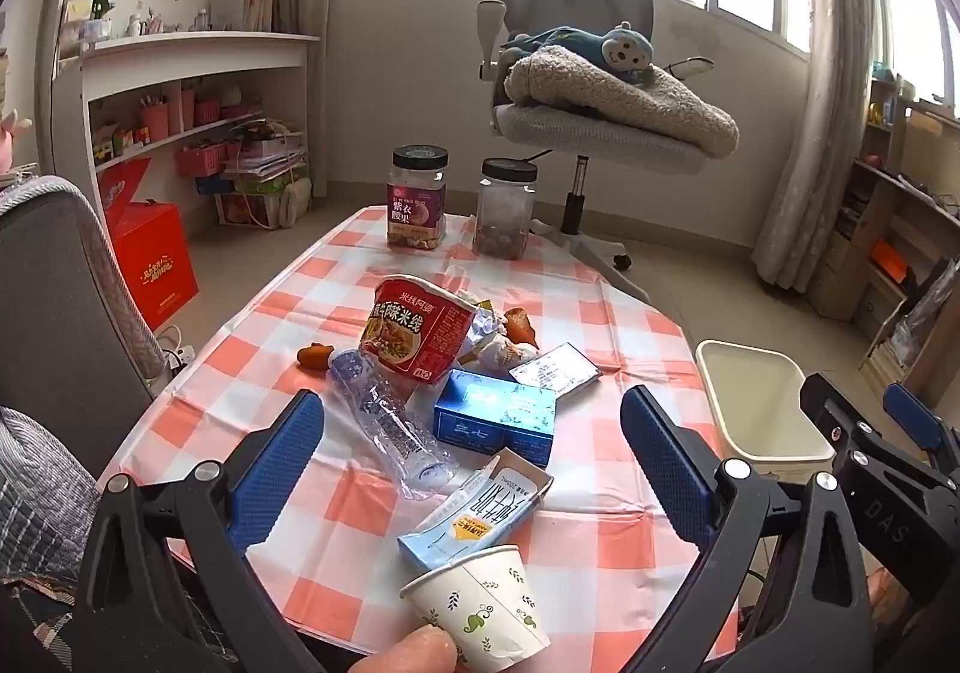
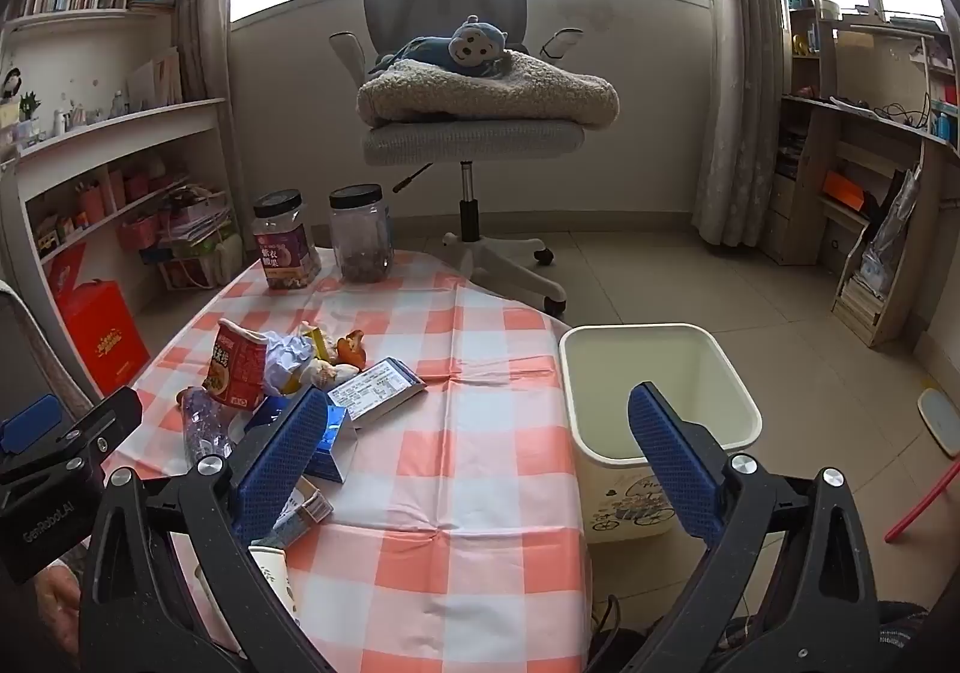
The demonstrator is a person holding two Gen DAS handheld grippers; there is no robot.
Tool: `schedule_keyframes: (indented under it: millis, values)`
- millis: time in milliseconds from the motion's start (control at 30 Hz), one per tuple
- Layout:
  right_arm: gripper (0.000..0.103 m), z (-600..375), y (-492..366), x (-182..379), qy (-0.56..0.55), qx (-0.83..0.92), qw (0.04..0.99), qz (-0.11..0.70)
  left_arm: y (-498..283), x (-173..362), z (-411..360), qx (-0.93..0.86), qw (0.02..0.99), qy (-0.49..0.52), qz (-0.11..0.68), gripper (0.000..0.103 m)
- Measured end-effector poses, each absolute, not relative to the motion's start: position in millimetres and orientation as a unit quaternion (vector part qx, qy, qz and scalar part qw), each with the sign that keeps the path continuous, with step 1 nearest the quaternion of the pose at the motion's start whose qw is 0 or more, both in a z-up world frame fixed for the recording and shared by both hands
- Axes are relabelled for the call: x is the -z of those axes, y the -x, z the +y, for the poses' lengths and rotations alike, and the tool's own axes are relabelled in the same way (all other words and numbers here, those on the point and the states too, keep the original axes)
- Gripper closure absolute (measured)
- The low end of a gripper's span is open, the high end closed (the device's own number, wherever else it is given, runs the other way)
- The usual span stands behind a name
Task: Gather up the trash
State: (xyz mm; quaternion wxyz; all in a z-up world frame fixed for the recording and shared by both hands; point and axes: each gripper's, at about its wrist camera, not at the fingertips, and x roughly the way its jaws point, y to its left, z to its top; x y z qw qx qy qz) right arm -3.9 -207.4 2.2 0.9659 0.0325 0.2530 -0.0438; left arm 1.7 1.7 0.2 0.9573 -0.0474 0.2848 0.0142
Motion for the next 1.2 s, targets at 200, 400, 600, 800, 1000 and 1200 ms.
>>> schedule_keyframes:
  millis: [200,400,600,800,1000,1200]
  values:
    - [0.007,-207.0,1.5,-1.8,-0.026,0.044,0.967,0.251,0.3,-0.3,1.0,-0.008,0.960,0.047,0.277,0.007]
    - [0.007,-203.9,6.8,-3.5,-0.023,0.046,0.969,0.243,-3.4,-2.4,-1.9,-0.003,0.960,0.046,0.275,0.007]
    - [0.007,-204.9,7.7,-4.7,-0.023,0.046,0.969,0.240,3.8,-8.1,-1.7,0.002,0.962,0.045,0.270,0.007]
    - [0.007,-205.6,8.0,-4.7,-0.023,0.046,0.970,0.239,2.7,-8.9,-4.1,0.005,0.962,0.043,0.271,0.007]
    - [0.007,-206.0,8.3,-4.7,-0.023,0.045,0.970,0.239,2.3,-6.2,-4.9,0.006,0.961,0.044,0.273,0.007]
    - [0.007,-205.9,9.0,-5.1,-0.023,0.045,0.970,0.239,1.2,-5.1,-6.3,0.007,0.961,0.043,0.274,0.007]
